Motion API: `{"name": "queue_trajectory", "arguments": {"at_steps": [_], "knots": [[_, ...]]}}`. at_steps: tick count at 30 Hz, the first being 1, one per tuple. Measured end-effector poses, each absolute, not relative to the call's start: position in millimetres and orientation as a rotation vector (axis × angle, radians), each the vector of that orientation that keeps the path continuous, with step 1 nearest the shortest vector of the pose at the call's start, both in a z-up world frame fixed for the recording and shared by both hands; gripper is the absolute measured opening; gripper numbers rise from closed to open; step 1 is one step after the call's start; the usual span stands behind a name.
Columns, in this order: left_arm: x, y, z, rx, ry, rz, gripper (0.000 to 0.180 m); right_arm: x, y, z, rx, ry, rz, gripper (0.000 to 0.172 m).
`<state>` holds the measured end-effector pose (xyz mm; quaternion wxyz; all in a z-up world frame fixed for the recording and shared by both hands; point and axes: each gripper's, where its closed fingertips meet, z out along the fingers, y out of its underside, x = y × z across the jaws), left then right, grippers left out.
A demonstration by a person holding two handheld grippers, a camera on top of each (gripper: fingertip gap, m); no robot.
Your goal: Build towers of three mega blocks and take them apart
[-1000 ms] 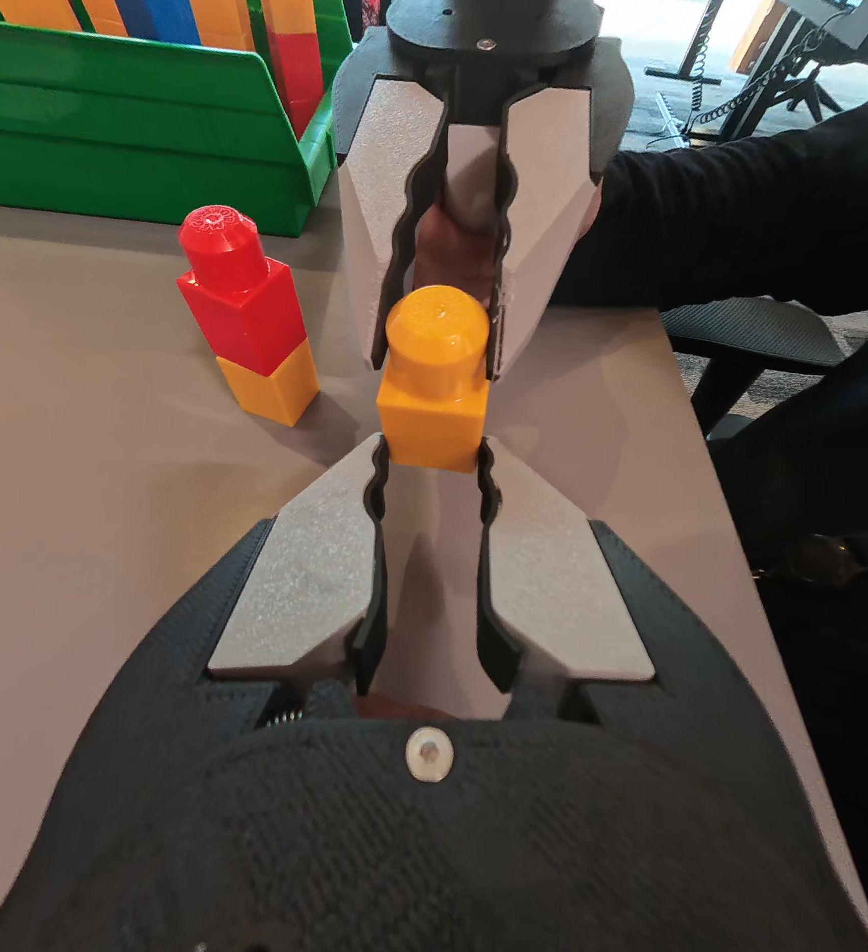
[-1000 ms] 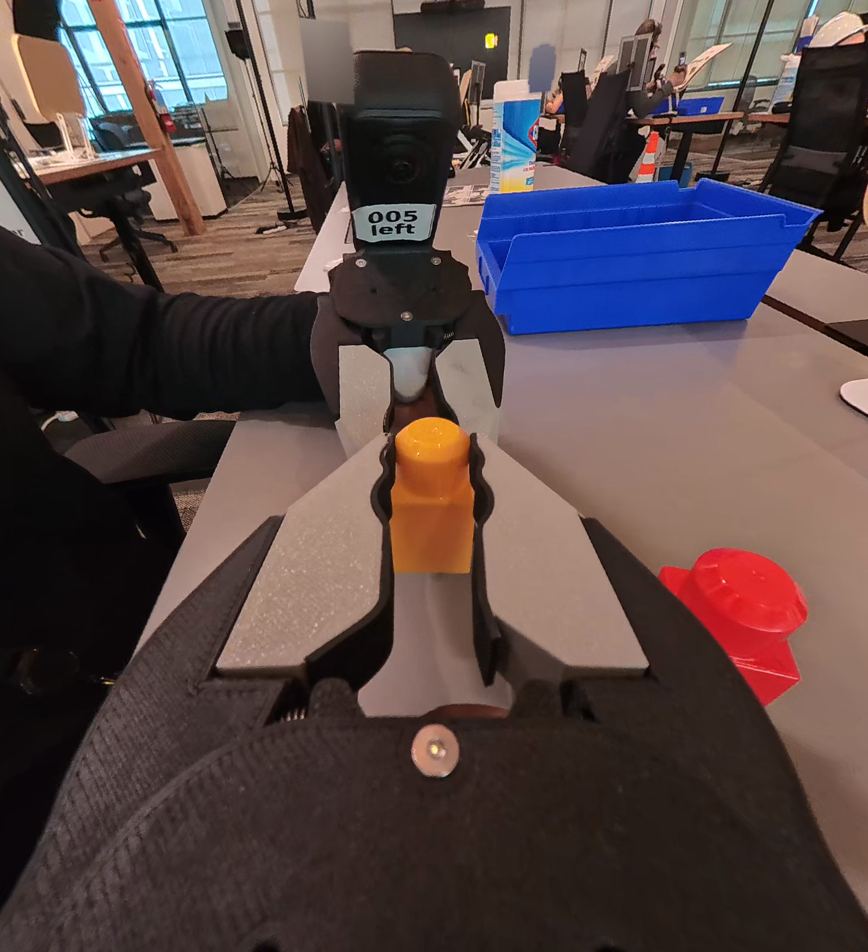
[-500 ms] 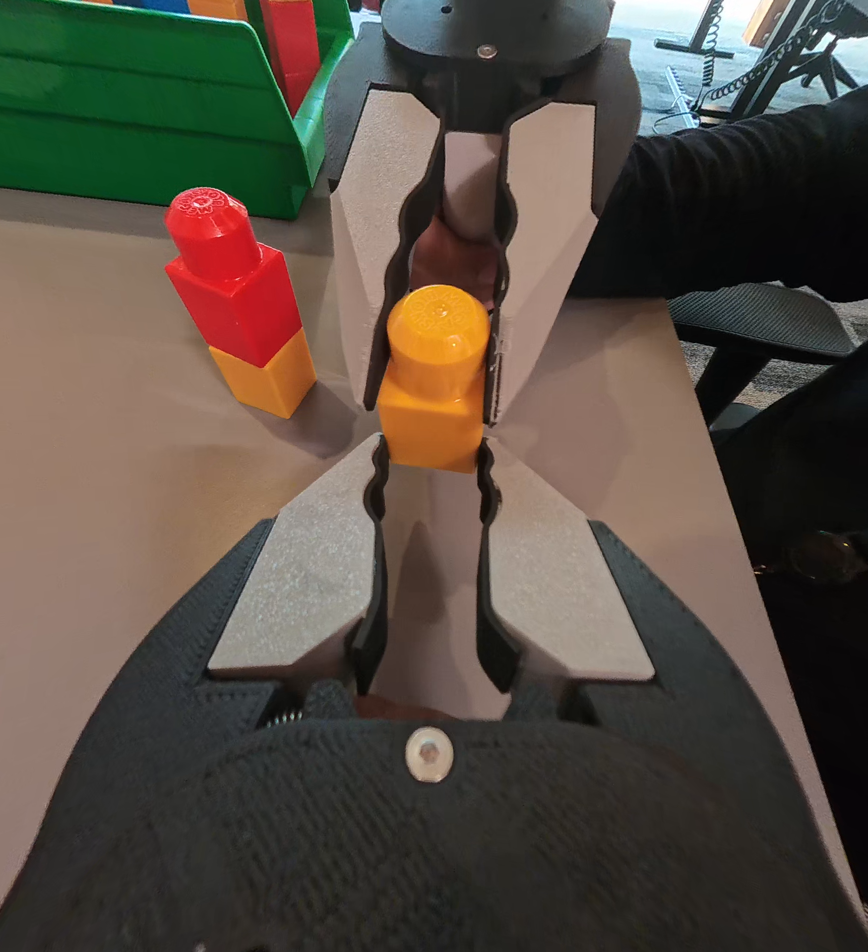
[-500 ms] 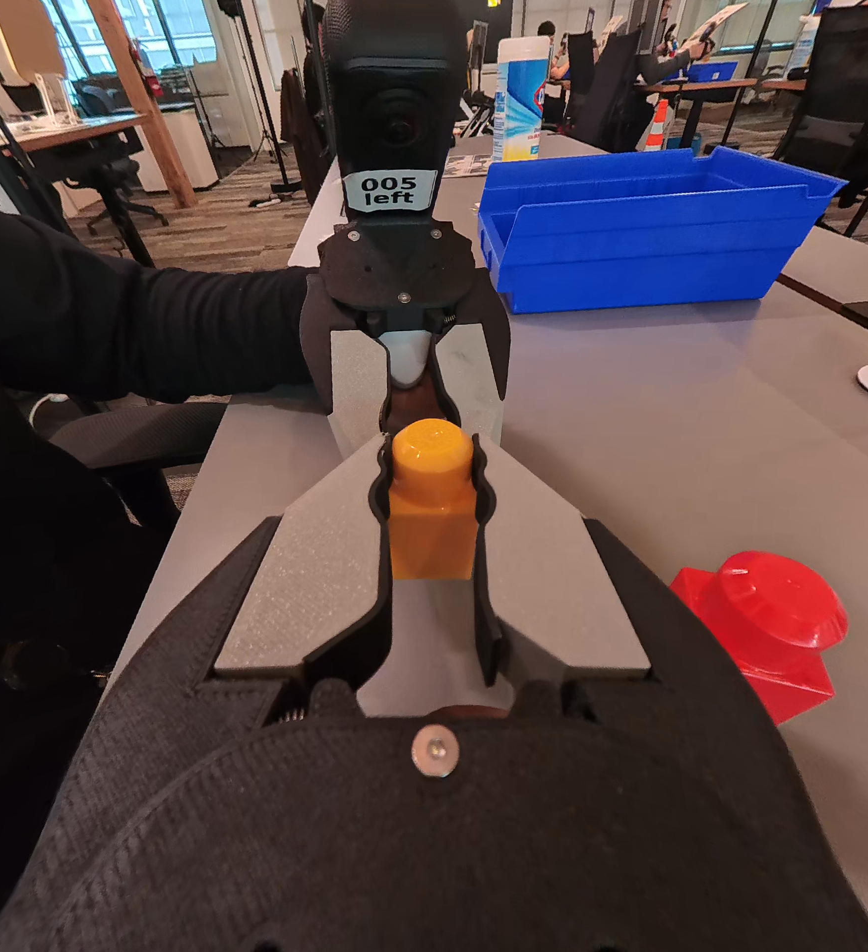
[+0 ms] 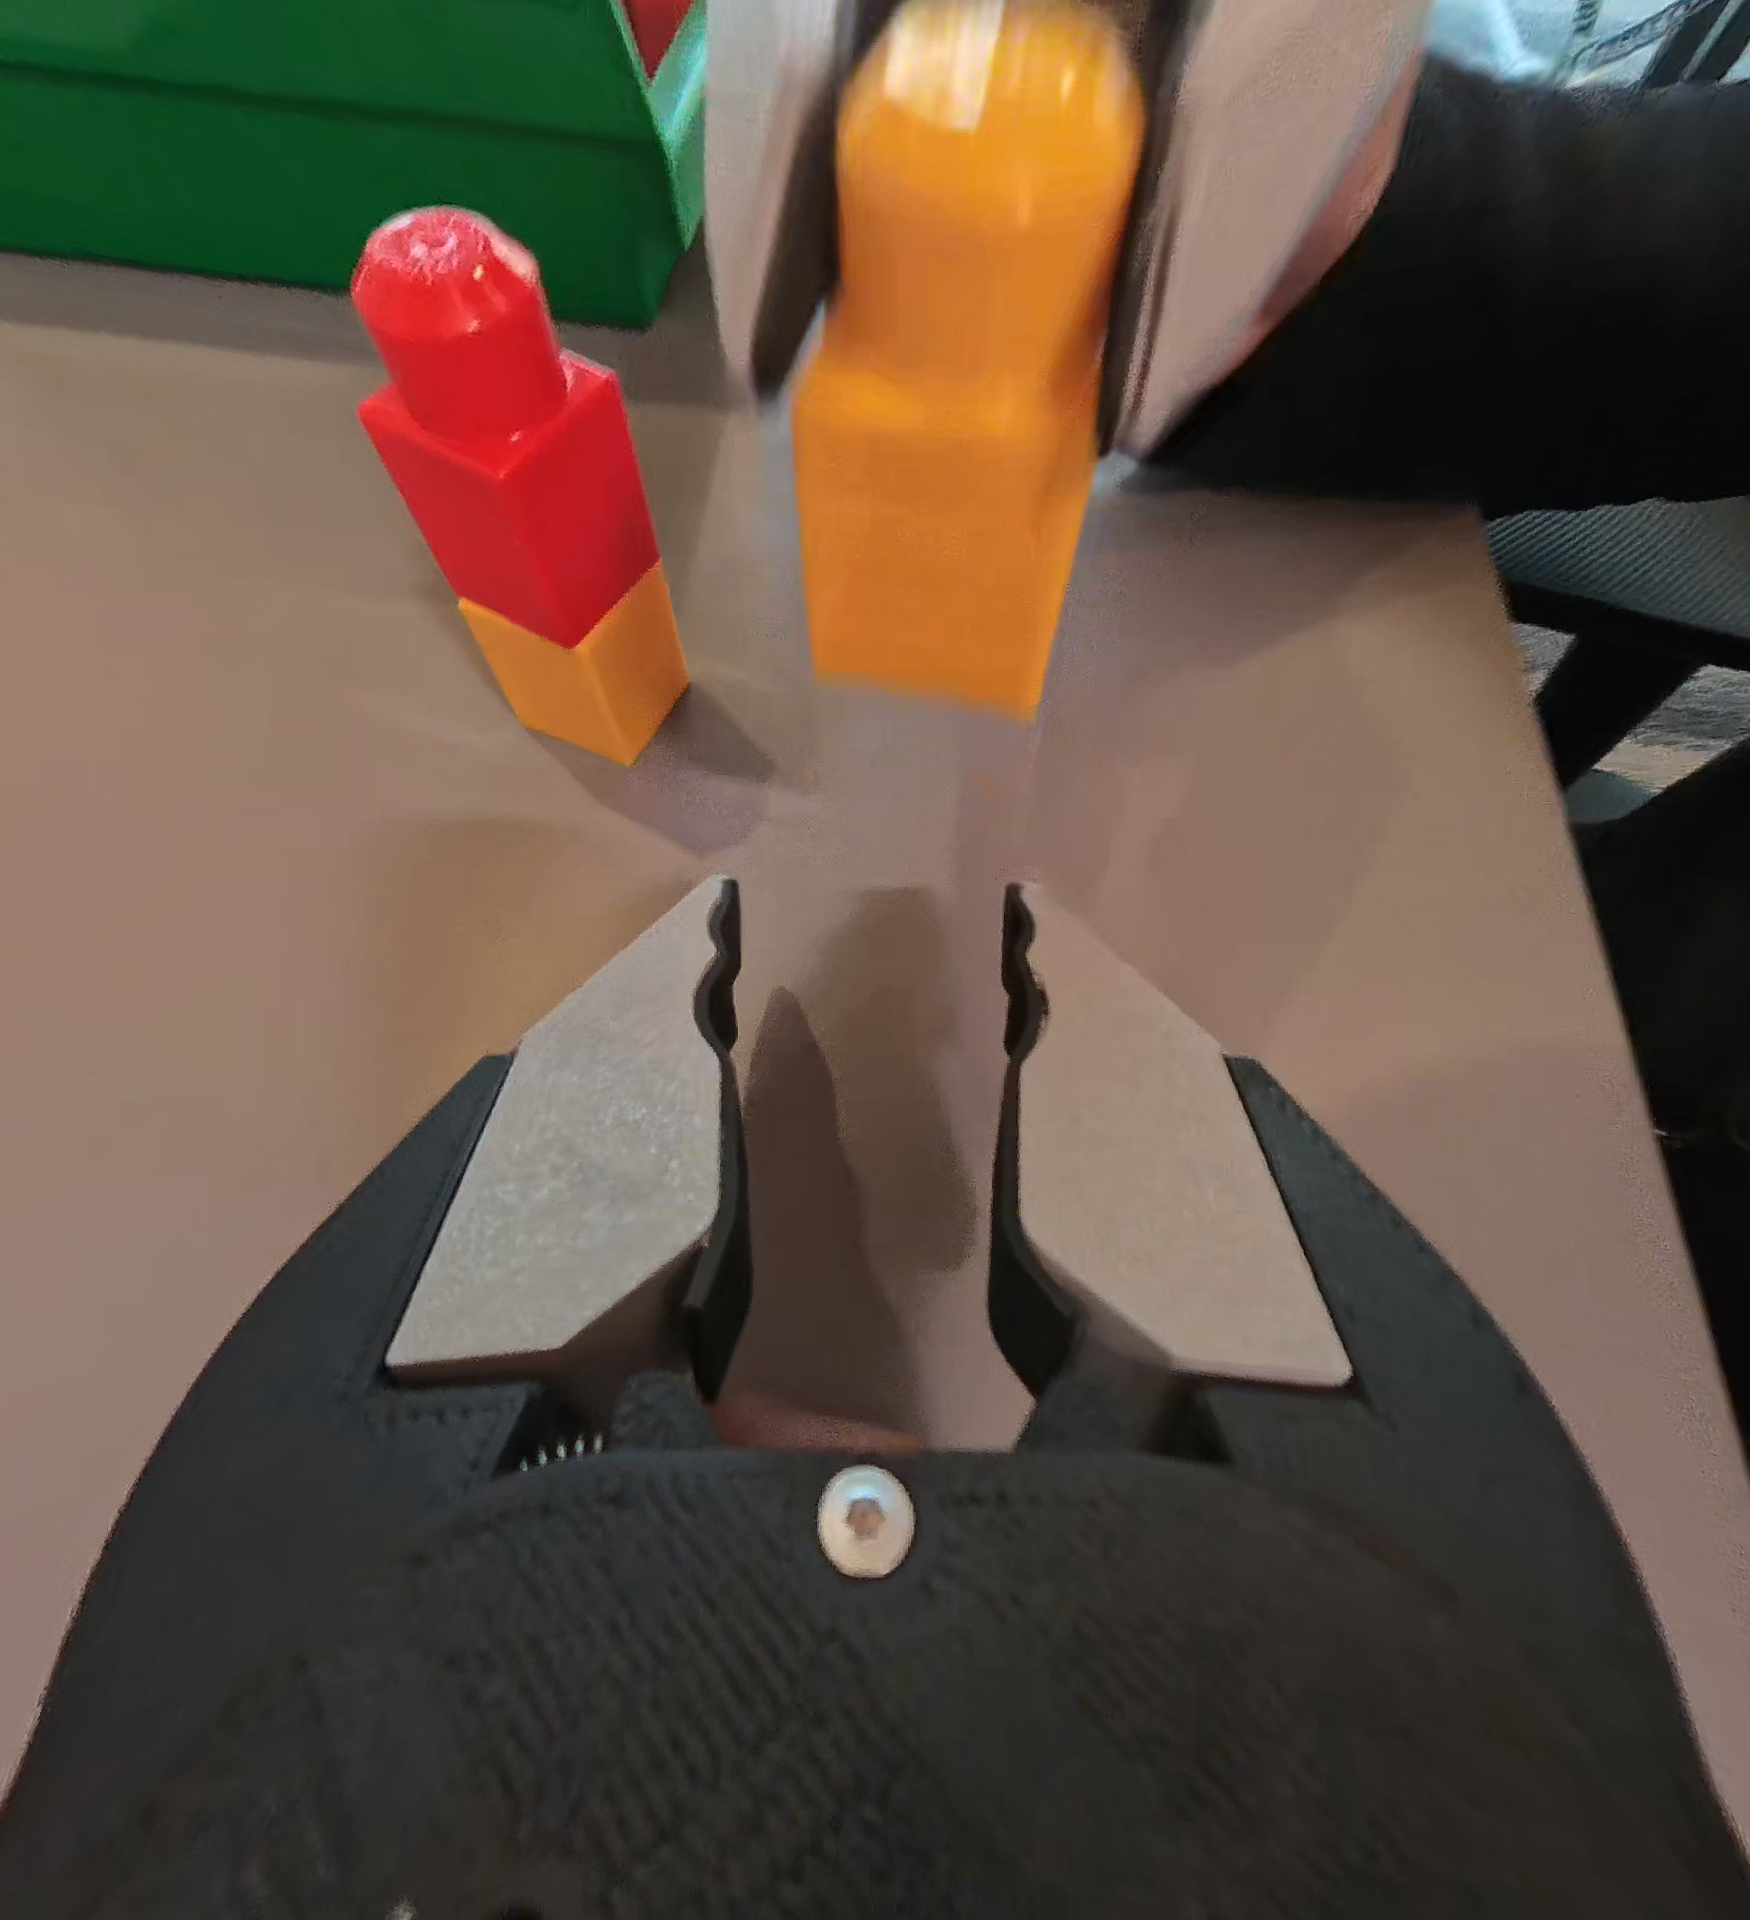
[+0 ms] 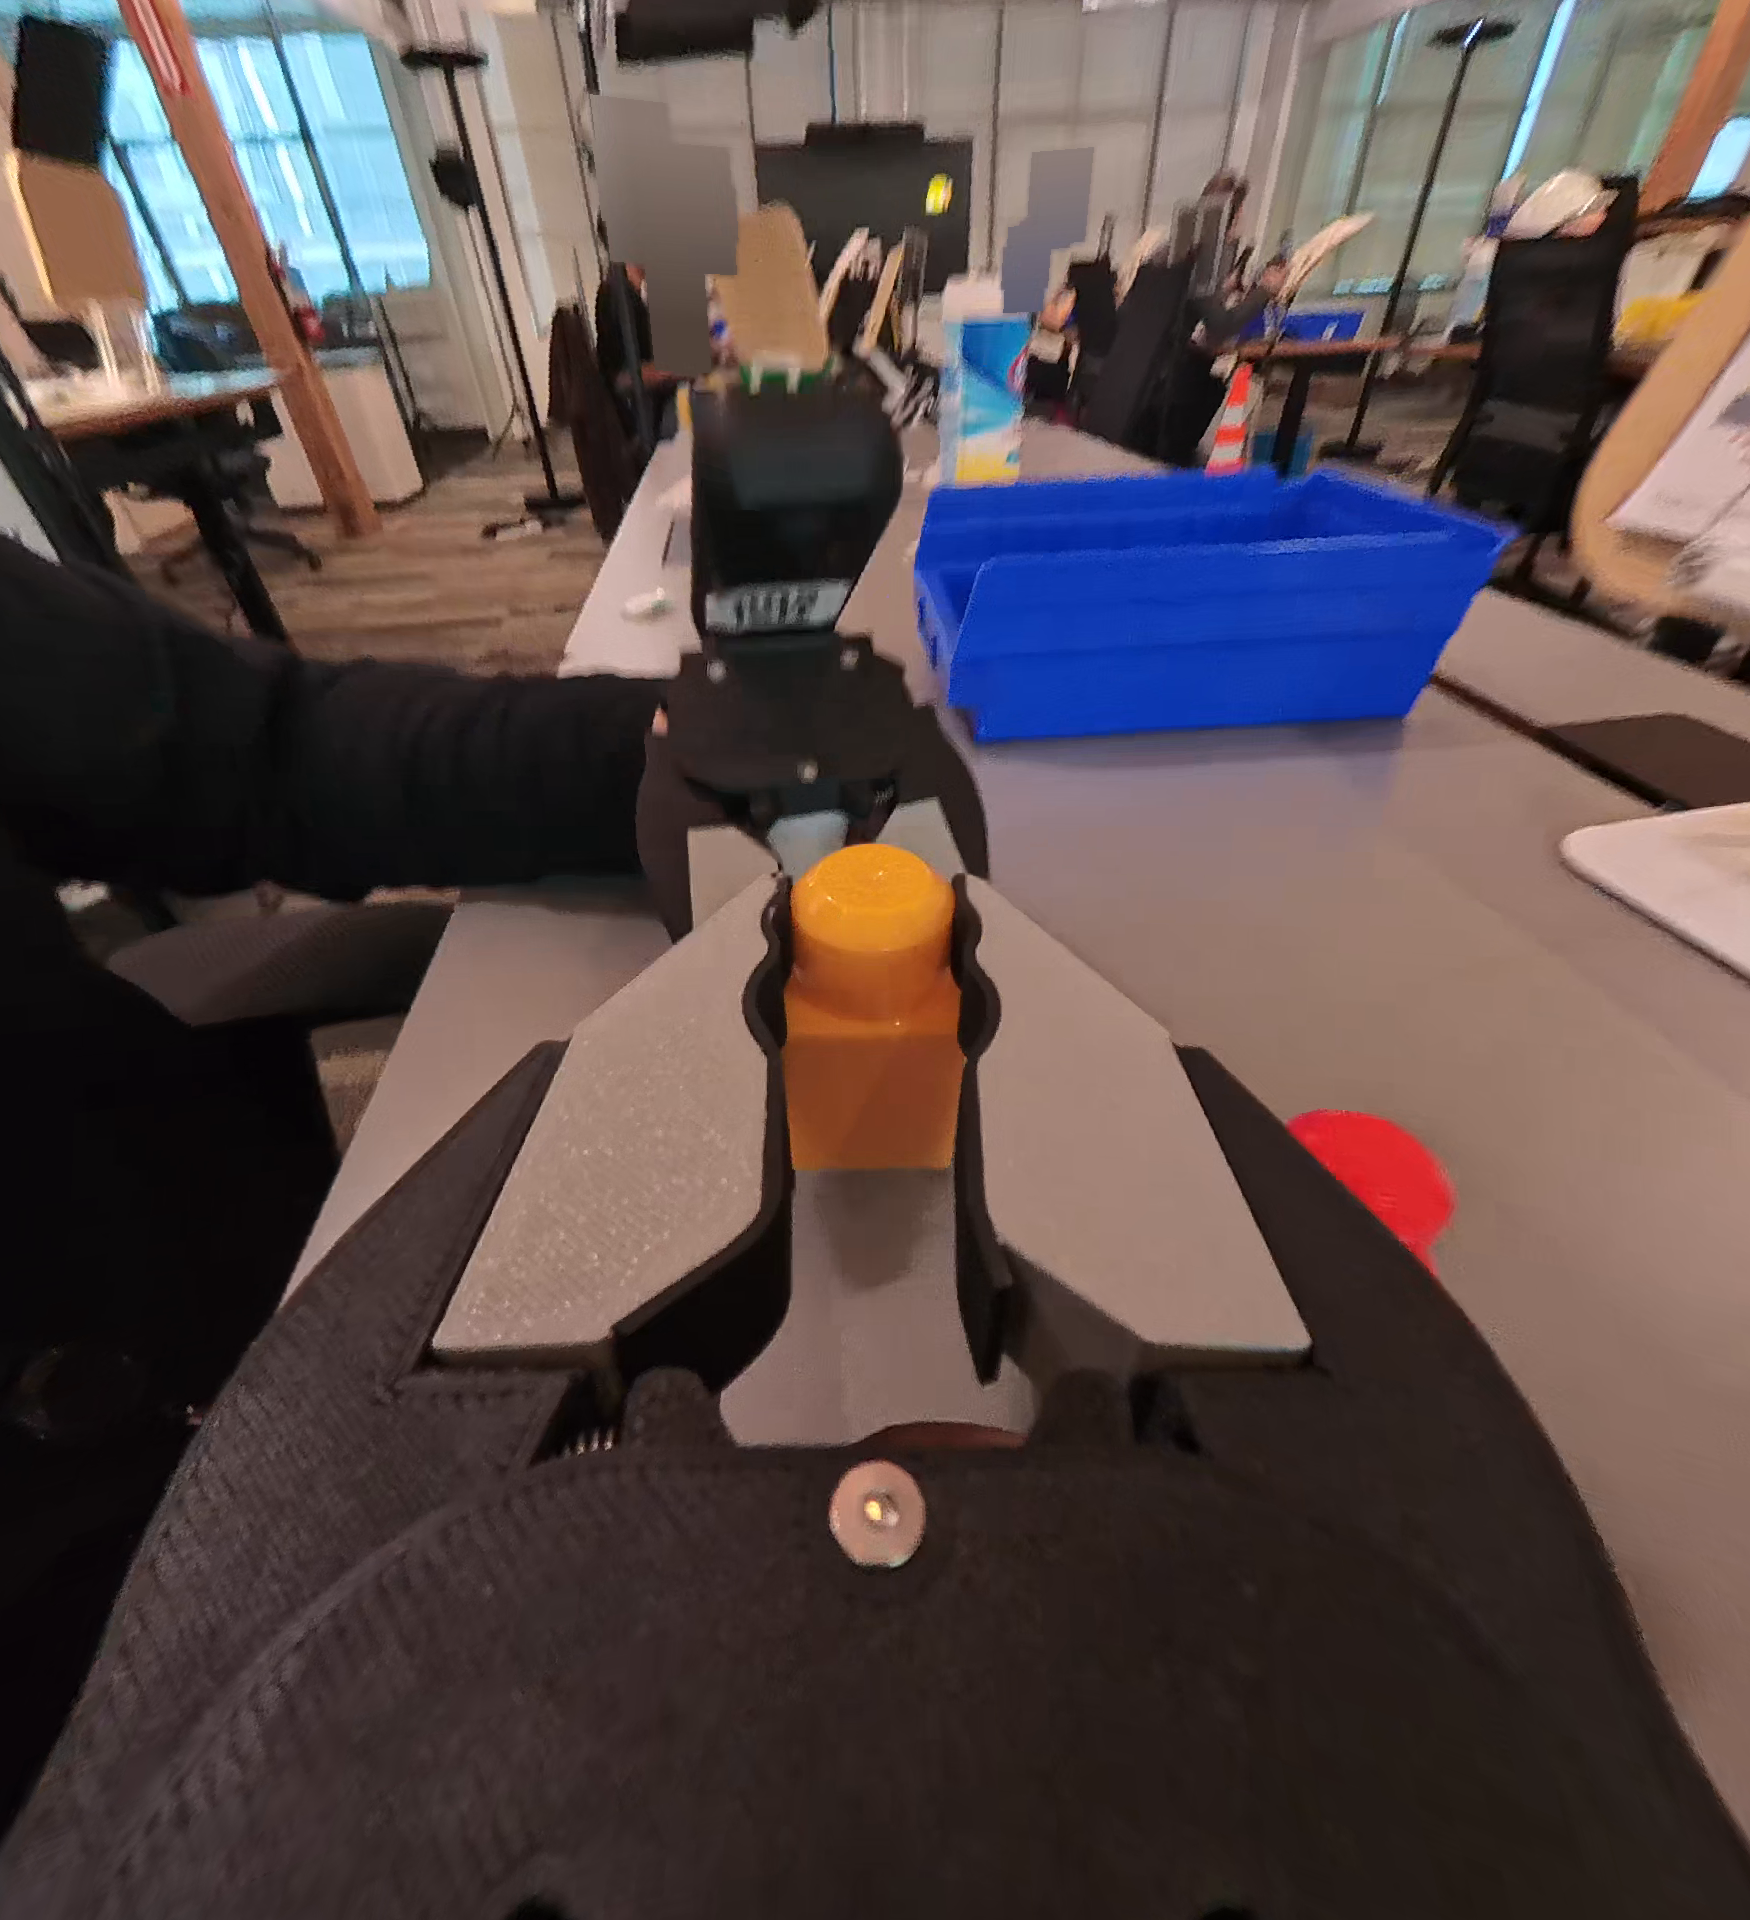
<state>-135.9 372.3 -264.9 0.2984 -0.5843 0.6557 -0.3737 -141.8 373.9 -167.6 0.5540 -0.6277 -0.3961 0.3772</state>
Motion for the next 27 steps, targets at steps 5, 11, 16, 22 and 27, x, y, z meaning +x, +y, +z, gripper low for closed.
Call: {"name": "queue_trajectory", "arguments": {"at_steps": [5, 11, 16, 22, 27], "knots": [[-128, 387, -261, -1.609, 1.647, -1.013, 0.054, -88, 389, -122, -1.359, -0.721, 0.876, 0.027], [-99, 430, -271, -1.64, 1.649, -0.812, 0.056, -80, 419, -120, -1.41, -0.723, 0.883, 0.027], [-65, 438, -279, -1.584, 1.803, -0.852, 0.06, -83, 436, -129, -1.453, -0.76, 0.844, 0.027], [-46, 428, -281, -1.465, 1.974, -0.964, 0.066, -69, 443, -142, -1.477, -0.721, 0.855, 0.027], [-40, 422, -285, -1.458, 2.035, -0.987, 0.039, -75, 444, -151, -1.504, -0.747, 0.844, 0.027]]}}
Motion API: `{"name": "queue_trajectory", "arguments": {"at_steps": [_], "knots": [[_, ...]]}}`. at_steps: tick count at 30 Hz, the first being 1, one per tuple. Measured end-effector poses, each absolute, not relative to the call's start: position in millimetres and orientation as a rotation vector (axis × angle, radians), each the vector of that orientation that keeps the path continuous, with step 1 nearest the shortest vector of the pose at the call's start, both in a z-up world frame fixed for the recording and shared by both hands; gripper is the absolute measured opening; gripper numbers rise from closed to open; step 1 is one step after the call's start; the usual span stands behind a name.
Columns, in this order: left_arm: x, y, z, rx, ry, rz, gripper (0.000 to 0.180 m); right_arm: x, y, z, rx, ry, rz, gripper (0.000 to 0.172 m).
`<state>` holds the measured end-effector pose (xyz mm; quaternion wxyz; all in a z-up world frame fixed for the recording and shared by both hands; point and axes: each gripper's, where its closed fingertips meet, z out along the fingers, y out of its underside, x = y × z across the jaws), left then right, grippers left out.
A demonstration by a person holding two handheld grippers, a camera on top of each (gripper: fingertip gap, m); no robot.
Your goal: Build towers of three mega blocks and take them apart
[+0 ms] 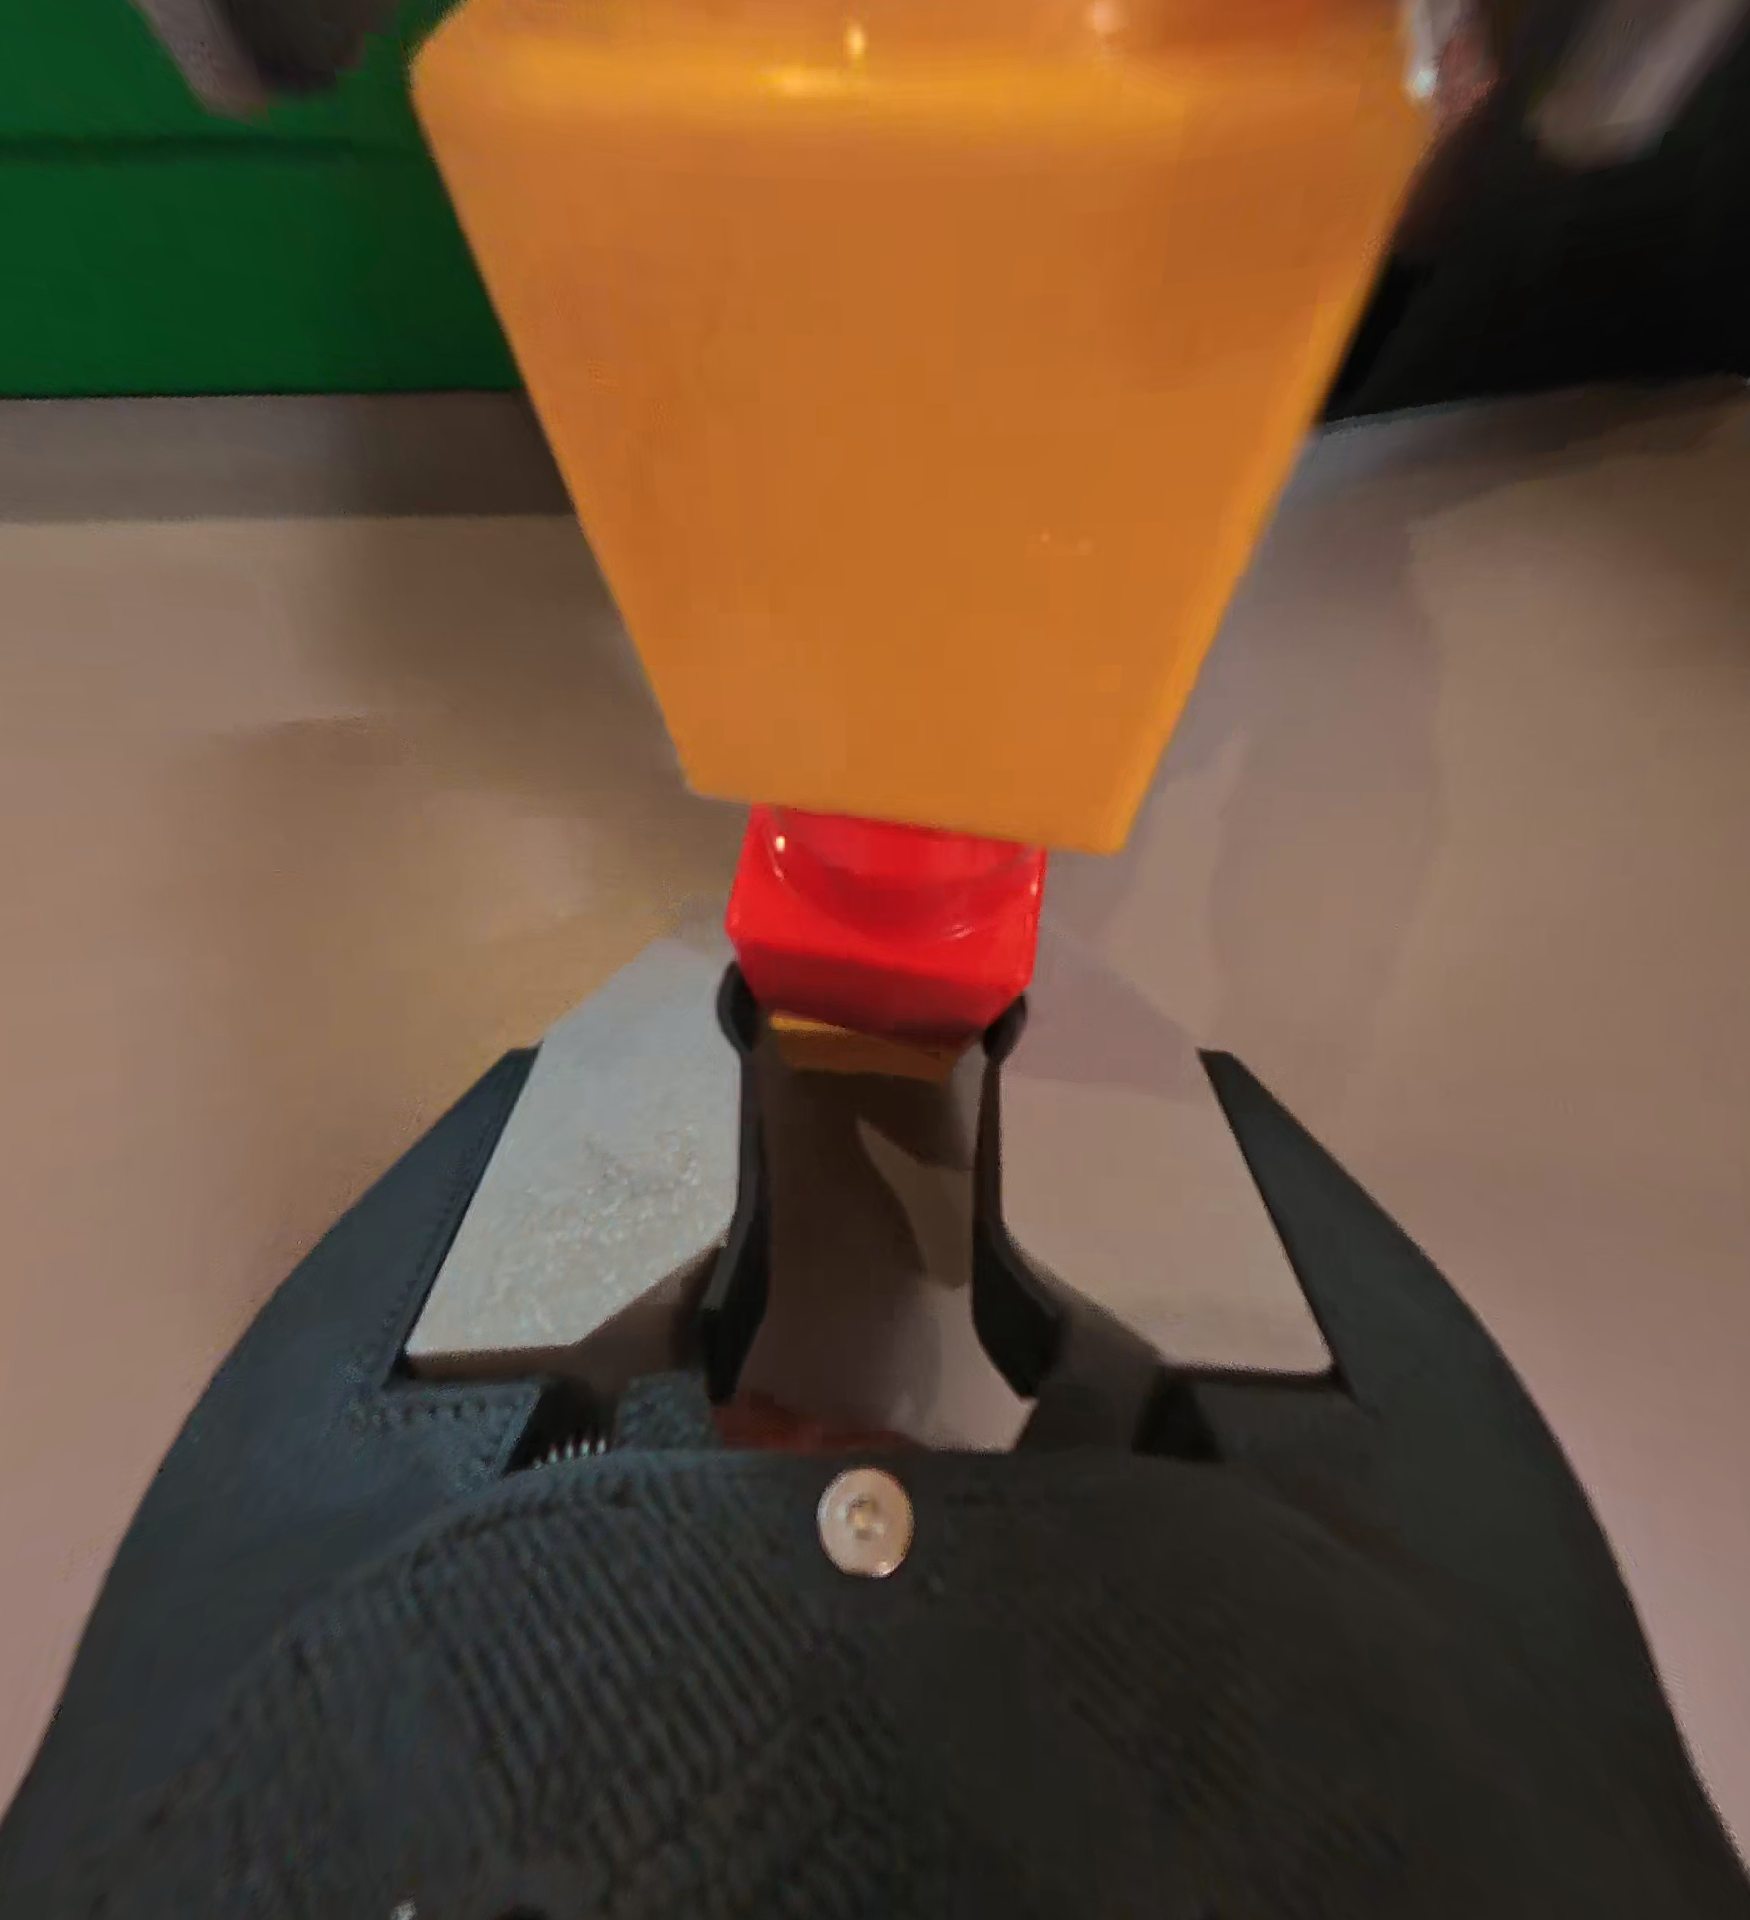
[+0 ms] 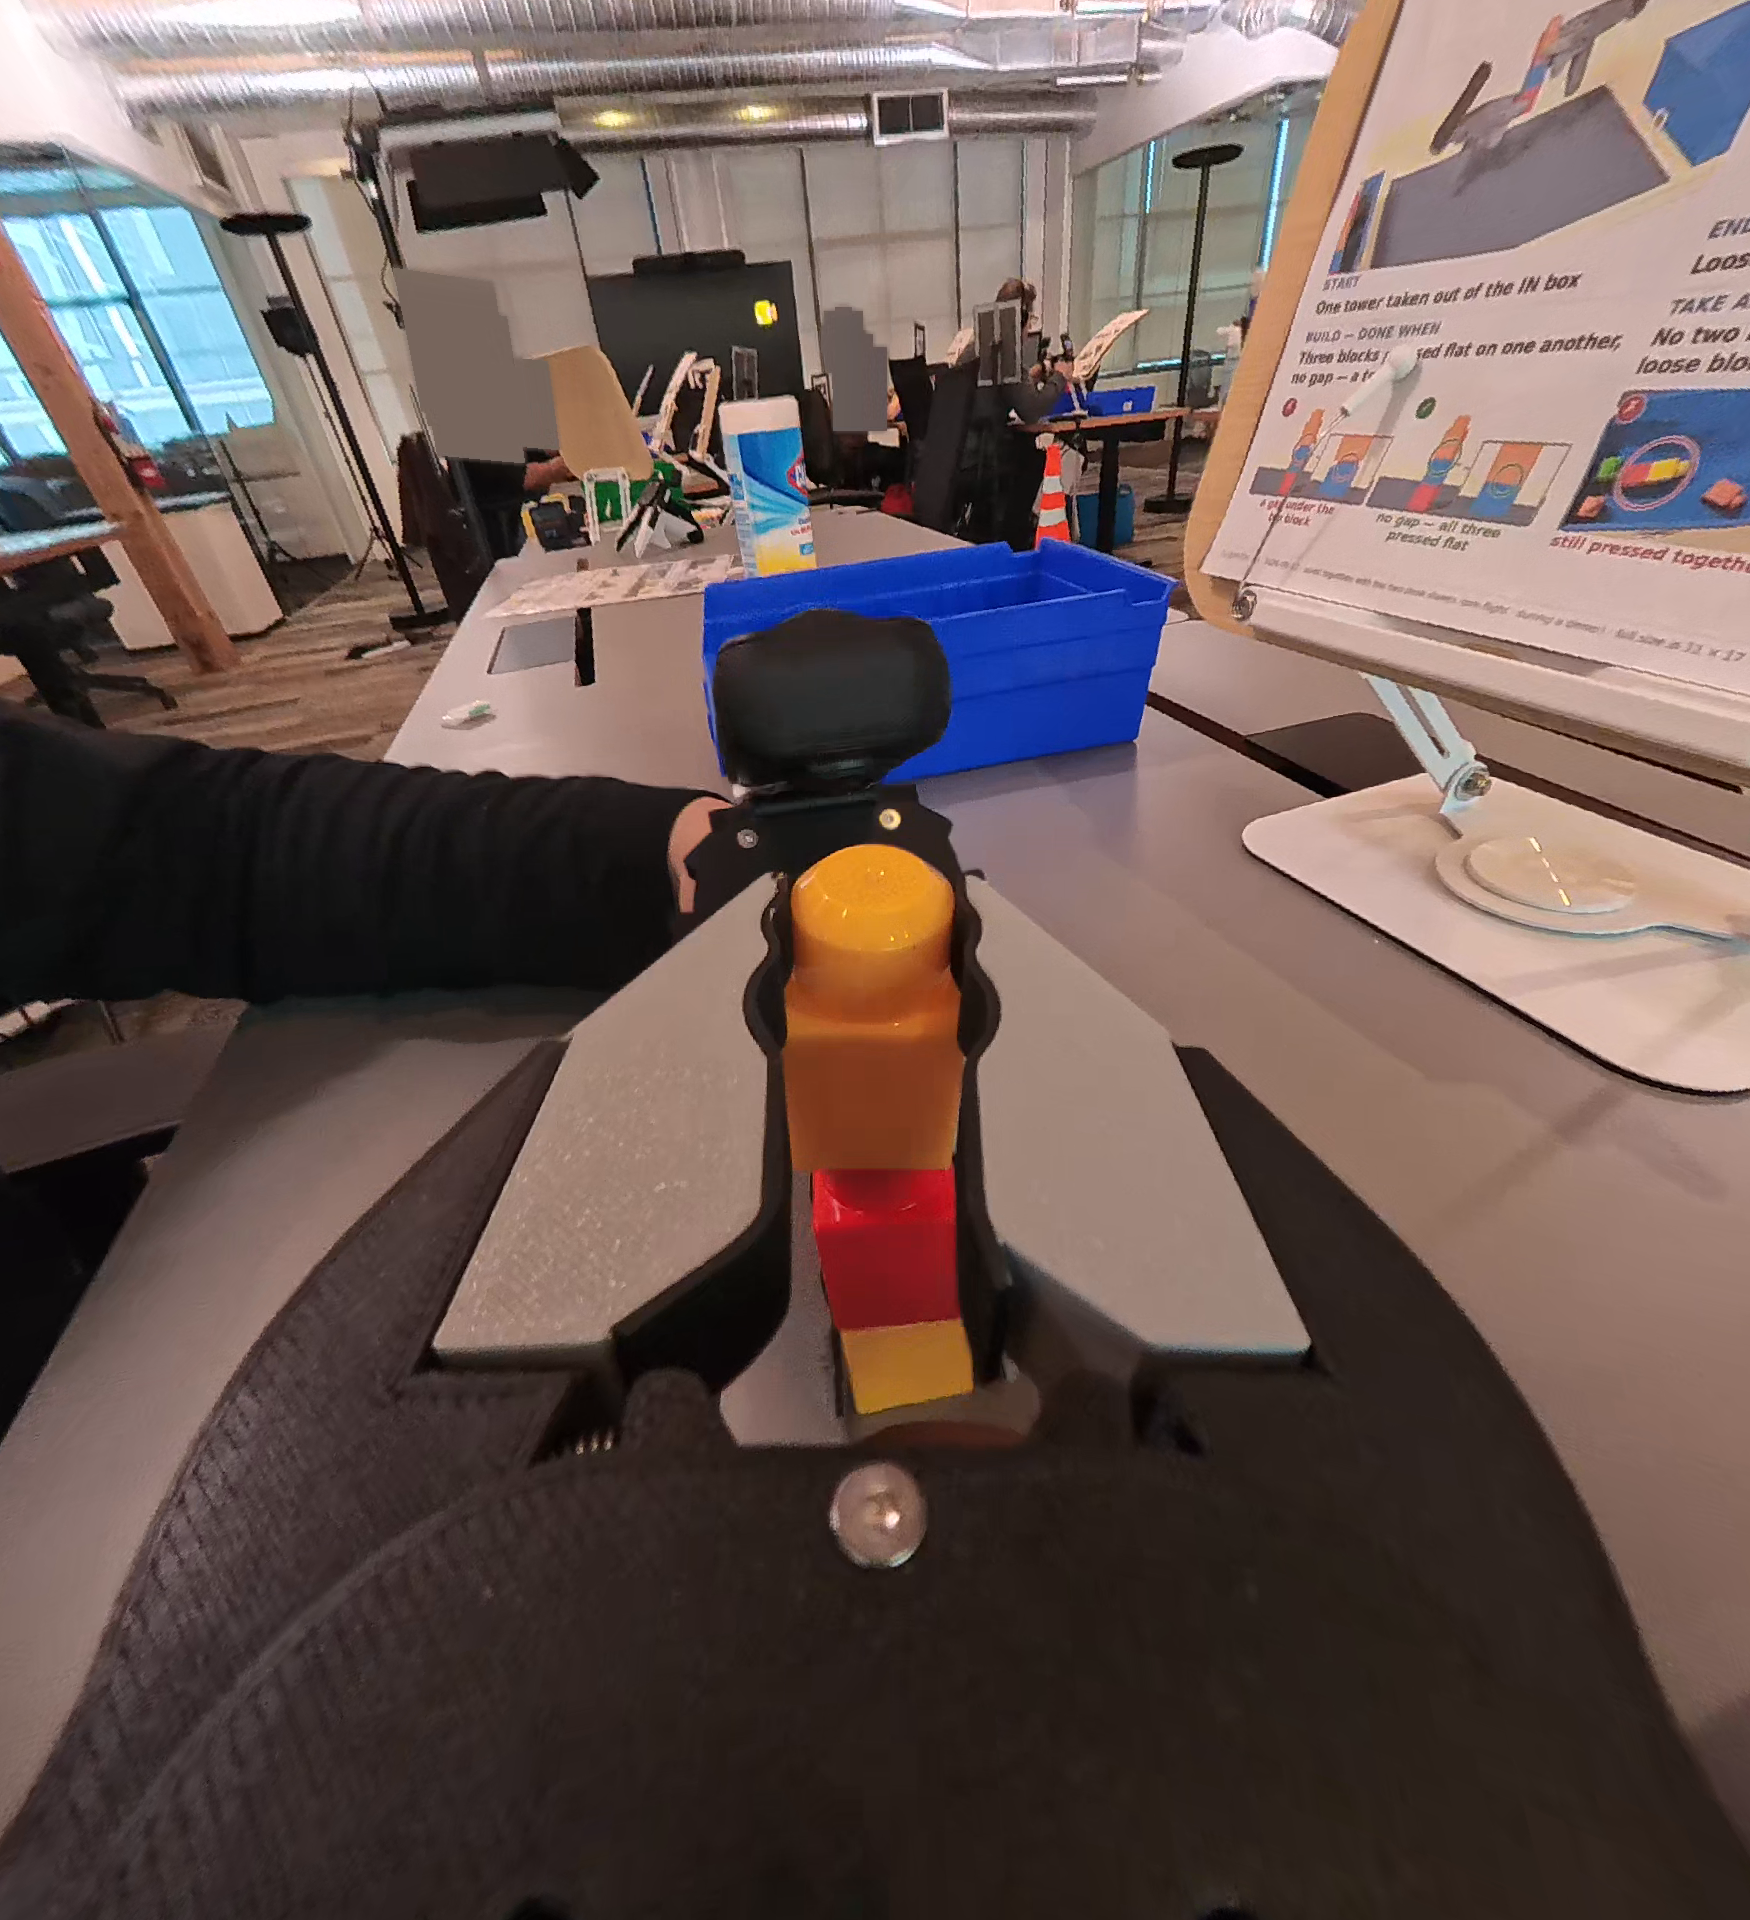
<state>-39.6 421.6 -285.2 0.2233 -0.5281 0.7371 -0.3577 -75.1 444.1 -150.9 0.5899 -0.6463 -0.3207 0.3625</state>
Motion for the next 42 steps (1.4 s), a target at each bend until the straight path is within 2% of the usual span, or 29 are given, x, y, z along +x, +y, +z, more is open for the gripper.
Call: {"name": "queue_trajectory", "arguments": {"at_steps": [6, 16, 21, 30, 42], "knots": [[-40, 420, -284, -1.435, 2.033, -0.97, 0.037, -82, 444, -166, -1.551, -0.812, 0.777, 0.027], [-34, 391, -254, -1.369, 1.956, -1.179, 0.036, -79, 422, -141, -1.437, -0.816, 0.912, 0.027], [-32, 398, -255, -1.432, 1.906, -1.183, 0.036, -76, 430, -146, -1.461, -0.801, 0.725, 0.027], [-36, 377, -250, -1.379, 1.983, -1.231, 0.036, -82, 412, -143, -1.436, -0.868, 0.905, 0.028], [-35, 384, -252, -1.401, 1.961, -1.191, 0.036, -80, 414, -144, -1.436, -0.857, 0.862, 0.028]]}}
